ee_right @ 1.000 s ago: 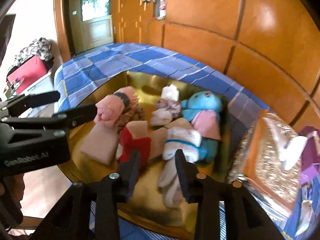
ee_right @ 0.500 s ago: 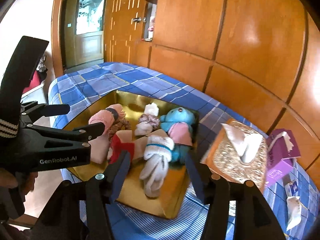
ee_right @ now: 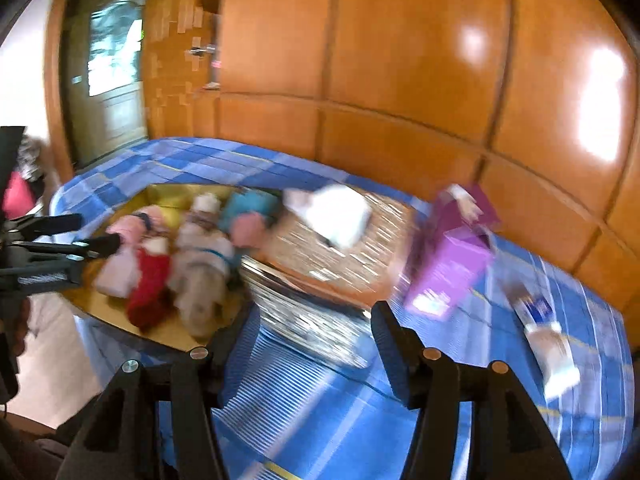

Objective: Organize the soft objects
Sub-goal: 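Move both tools from the tray over to the tissue pack and wipes, then grasp the blue Tempo tissue pack with the left tool and lift it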

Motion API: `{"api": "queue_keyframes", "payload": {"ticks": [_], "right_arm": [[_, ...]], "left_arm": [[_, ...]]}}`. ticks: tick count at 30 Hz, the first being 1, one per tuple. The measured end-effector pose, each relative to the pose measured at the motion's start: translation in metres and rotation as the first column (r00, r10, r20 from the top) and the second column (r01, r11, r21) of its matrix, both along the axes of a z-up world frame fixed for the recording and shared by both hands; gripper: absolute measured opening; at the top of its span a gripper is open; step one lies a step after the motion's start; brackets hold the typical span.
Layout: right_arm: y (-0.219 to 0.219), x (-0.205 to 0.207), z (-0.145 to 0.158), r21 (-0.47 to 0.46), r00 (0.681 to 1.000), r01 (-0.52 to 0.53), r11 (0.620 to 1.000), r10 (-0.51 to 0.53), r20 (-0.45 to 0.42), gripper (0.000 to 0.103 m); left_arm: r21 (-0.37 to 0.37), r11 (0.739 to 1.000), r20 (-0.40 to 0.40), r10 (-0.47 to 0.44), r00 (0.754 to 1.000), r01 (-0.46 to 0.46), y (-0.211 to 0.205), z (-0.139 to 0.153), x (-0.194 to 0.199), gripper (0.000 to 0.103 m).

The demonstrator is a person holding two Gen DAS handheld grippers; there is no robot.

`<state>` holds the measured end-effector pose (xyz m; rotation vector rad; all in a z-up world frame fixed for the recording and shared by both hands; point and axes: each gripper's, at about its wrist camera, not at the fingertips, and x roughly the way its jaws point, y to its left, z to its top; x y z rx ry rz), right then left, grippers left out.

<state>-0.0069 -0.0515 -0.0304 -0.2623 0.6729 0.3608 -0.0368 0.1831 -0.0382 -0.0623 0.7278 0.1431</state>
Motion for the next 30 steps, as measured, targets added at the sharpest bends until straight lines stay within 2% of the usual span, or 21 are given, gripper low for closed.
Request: {"api": "queue_keyframes", "payload": {"ticks": [4, 7, 10, 12, 15, 19, 21, 23, 30], "right_arm": [[-0.040, 0.013, -0.022, -0.025, 0.987, 0.132, 0.991, -0.134, -0.093, 0.058], [-0.077, 0.022, -0.052, -0.060, 0.943, 0.241, 0.969, -0.248, -0.222, 0.058], [-0.107, 0.025, -0.077, -0.121, 0.887, 0.336, 0.934, -0.357, -0.292, 0.058], [-0.132, 0.023, -0.090, -0.113, 0.851, 0.390, 0.914, -0.405, -0.335, 0.058], [-0.158, 0.016, -0.096, -0.067, 0.834, 0.433, 0.899, -0.428, -0.348, 0.068], [-0.172, 0.012, -0.098, -0.031, 0.839, 0.435, 0.900, -0.417, -0.350, 0.074], [-0.175, 0.009, -0.099, -0.033, 0.852, 0.411, 0.911, -0.397, -0.340, 0.077], [-0.181, 0.005, -0.101, -0.028, 0.862, 0.398, 0.917, -0.384, -0.332, 0.084], [-0.189, -0.005, -0.103, 0.016, 0.886, 0.383, 0.924, -0.362, -0.290, 0.086]], "left_arm": [[0.024, 0.999, 0.001, -0.043, 0.999, 0.043, -0.014, 0.002, -0.001, 0.087], [0.038, 0.996, -0.001, -0.079, 0.997, 0.079, -0.026, 0.004, -0.001, 0.087], [0.046, 0.991, -0.003, -0.125, 0.992, 0.125, -0.038, 0.006, 0.000, 0.087], [0.056, 0.985, 0.000, -0.161, 0.987, 0.161, -0.049, 0.009, -0.001, 0.087], [0.072, 0.974, 0.003, -0.218, 0.976, 0.217, -0.066, 0.015, 0.000, 0.087], [0.098, 0.946, 0.008, -0.312, 0.950, 0.310, -0.096, 0.024, 0.004, 0.087], [0.115, 0.927, 0.011, -0.361, 0.932, 0.358, -0.112, 0.029, 0.006, 0.087], [0.114, 0.910, 0.007, -0.403, 0.915, 0.399, -0.124, 0.031, 0.011, 0.085], [0.110, 0.831, -0.002, -0.549, 0.836, 0.546, -0.186, 0.045, 0.027, 0.083]]}}
